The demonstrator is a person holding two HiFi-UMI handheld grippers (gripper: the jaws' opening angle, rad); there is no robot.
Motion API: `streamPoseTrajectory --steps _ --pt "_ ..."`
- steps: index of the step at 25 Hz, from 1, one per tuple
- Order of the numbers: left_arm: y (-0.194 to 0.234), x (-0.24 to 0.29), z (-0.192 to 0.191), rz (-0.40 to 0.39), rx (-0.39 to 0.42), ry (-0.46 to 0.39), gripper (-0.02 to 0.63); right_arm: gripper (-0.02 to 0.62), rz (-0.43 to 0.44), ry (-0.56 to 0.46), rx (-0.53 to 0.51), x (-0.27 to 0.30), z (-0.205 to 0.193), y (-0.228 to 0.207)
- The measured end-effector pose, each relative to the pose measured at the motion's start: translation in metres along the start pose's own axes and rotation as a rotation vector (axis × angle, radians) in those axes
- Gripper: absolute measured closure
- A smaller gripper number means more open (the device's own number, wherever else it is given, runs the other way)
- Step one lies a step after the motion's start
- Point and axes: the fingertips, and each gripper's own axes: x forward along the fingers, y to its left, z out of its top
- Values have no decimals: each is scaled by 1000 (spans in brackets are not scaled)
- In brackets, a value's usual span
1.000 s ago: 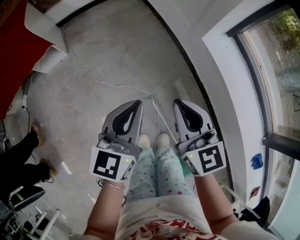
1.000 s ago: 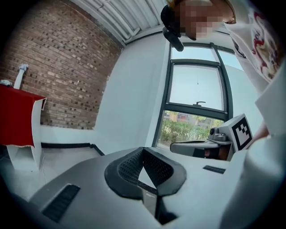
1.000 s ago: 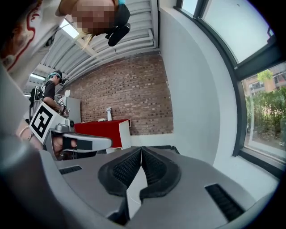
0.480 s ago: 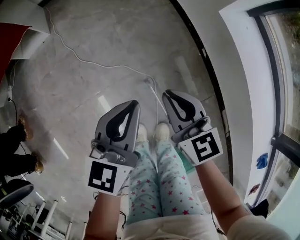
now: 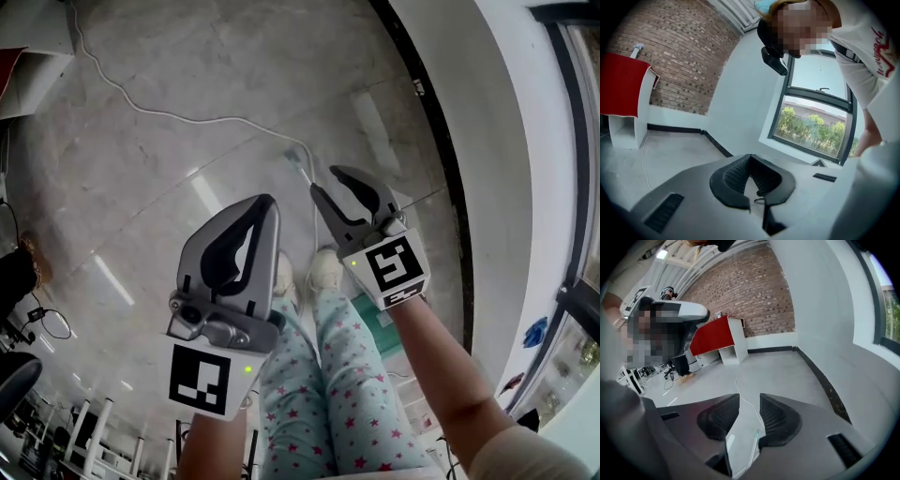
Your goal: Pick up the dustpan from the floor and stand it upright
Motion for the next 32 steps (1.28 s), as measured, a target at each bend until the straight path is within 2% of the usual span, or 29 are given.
streamPoseTrajectory --steps 11,18,27,32 --pt "26 23 -74 14 -33 27 603 422 29 161 55 66 -120 -12" --pt "33 24 -108 29 -62 46 603 405 71 229 57 103 -157 -6" --pt "34 27 -142 20 -86 49 603 397 26 385 120 137 -230 -14" --pt "37 26 -151 16 -91 58 603 399 21 448 145 147 -250 -14"
